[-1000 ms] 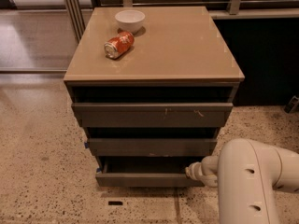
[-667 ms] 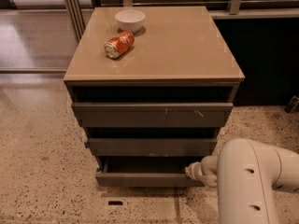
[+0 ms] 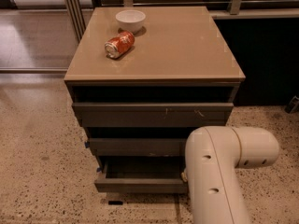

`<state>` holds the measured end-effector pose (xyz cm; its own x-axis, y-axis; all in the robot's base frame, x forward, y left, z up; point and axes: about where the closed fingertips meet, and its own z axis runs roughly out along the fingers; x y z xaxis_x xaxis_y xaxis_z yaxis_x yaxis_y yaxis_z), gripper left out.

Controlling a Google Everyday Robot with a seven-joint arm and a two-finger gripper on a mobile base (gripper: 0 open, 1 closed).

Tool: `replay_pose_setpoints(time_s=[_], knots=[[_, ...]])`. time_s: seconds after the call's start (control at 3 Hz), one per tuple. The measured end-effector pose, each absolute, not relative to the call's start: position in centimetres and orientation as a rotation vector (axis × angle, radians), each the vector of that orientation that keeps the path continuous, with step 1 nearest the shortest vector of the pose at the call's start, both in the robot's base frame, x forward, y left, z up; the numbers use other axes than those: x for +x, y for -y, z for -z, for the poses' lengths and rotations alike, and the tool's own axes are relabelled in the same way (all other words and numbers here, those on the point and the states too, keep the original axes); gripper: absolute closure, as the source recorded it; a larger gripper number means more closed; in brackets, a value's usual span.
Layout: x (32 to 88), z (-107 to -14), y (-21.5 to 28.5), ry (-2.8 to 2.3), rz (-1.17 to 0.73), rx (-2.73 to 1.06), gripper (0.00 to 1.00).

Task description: Open bottom drawer

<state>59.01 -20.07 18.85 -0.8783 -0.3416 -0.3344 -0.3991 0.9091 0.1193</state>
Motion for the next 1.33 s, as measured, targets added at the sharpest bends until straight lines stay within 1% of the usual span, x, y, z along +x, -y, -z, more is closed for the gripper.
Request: replay_pose_setpoints(time_s=[0.33,0.67,1.33], knots=[[56.2,-18.9,19.7,-2.787,-0.261,-0.755,1.0],[54.7,-19.2,19.7,-2.769,-0.288,-0.832,1.0],[52.9,-20.6,19.3,-2.645,-0.462,-0.851,1.0]])
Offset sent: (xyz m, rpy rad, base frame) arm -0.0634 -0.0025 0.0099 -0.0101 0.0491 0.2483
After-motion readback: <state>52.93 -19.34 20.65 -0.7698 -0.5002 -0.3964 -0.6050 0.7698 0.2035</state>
